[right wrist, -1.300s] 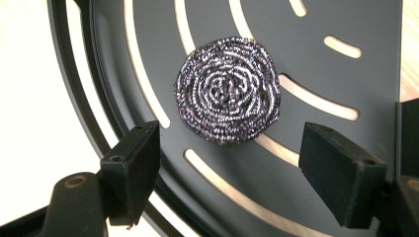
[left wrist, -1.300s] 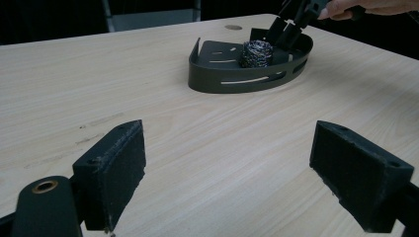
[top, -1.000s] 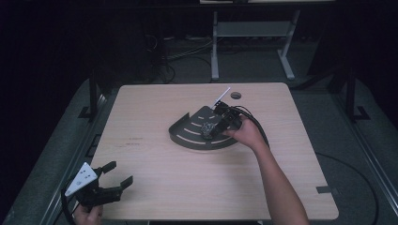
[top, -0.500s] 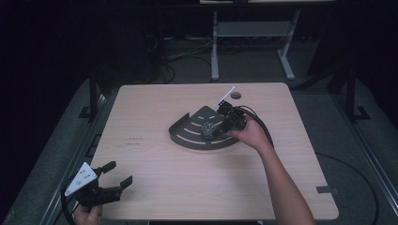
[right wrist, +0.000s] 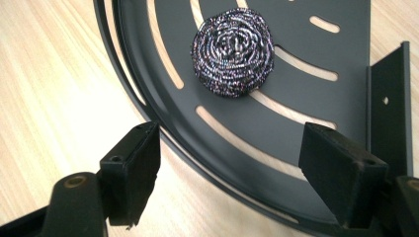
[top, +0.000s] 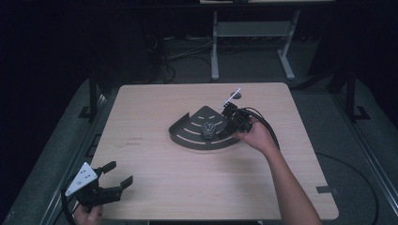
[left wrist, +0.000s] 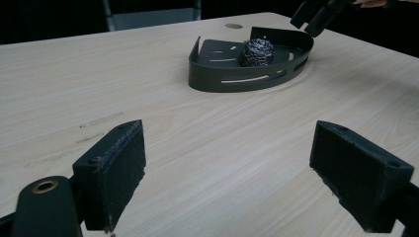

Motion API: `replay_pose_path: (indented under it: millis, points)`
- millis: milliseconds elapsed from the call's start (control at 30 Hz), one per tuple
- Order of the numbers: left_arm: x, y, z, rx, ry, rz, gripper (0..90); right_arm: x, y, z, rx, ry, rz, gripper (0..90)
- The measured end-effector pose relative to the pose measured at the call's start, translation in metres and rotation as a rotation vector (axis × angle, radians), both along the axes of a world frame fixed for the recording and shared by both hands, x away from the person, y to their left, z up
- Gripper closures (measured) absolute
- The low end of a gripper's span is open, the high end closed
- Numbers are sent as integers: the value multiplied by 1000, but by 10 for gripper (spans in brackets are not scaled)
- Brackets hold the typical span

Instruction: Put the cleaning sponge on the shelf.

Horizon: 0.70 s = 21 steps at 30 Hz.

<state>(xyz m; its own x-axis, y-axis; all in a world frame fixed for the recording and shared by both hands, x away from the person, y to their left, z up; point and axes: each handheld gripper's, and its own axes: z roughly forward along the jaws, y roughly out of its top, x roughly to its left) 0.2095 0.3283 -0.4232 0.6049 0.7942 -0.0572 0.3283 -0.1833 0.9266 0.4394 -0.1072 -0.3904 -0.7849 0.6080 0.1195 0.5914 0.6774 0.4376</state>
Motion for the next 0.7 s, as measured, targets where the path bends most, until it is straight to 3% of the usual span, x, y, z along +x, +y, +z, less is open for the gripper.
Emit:
replay_pose_path:
  millis: [700]
  points:
    - [1, -2, 0, 7, 4, -5, 132, -24, -29, -4, 34, 0, -19, 229]
